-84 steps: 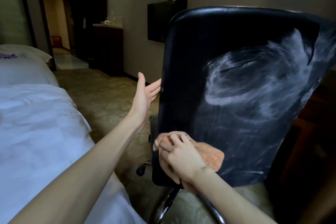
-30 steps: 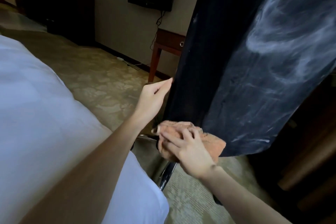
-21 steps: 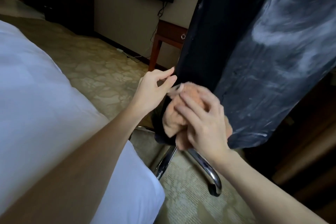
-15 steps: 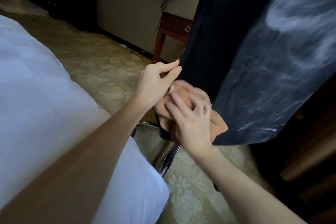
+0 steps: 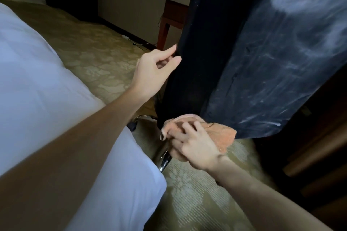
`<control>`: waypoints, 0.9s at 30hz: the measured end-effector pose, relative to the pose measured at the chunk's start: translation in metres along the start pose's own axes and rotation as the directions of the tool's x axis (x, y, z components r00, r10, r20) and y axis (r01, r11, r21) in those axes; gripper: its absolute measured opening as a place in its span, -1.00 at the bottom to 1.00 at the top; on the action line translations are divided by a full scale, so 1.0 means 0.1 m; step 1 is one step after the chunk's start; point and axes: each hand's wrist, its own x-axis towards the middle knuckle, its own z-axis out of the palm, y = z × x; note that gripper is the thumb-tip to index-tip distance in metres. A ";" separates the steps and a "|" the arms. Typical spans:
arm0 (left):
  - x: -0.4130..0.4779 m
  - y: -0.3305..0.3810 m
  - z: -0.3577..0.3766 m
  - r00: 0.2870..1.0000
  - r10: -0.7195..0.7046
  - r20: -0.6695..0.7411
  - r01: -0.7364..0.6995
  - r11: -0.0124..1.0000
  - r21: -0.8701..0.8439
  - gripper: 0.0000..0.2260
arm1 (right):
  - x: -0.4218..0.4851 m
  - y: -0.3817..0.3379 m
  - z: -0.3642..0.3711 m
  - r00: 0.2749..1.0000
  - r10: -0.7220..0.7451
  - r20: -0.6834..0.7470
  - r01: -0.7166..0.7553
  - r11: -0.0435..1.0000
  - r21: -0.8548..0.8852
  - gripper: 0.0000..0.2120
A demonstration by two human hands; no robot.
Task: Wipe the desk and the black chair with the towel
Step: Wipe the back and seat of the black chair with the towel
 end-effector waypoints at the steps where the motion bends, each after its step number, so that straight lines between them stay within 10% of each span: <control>1: 0.00 -0.01 0.01 0.999 0.035 -0.018 -0.034 0.997 0.066 -0.62 | -0.04 0.03 -0.08 0.997 0.066 -0.037 -0.063 0.995 0.080 -0.63; 7: -0.02 -0.02 0.00 0.992 0.117 -0.041 -0.107 0.974 0.202 -0.61 | 0.32 0.28 -0.59 0.797 0.343 -0.497 -0.286 0.939 0.189 -0.64; 18: -0.09 0.01 0.01 0.999 0.044 -0.013 -0.043 0.993 0.109 -0.59 | -0.19 -0.41 0.75 0.994 0.105 0.014 -0.106 0.985 0.135 -0.71; 21: -0.12 0.00 0.05 0.997 0.063 -0.048 -0.056 0.988 0.141 -0.60 | -0.61 -0.22 0.72 0.944 0.272 0.187 -0.305 0.935 0.180 -0.66; 27: -0.14 -0.02 0.07 0.989 0.109 -0.101 -0.085 0.971 0.222 -0.60 | -0.57 -0.06 0.18 0.941 0.190 -0.280 -0.082 0.931 0.356 -0.69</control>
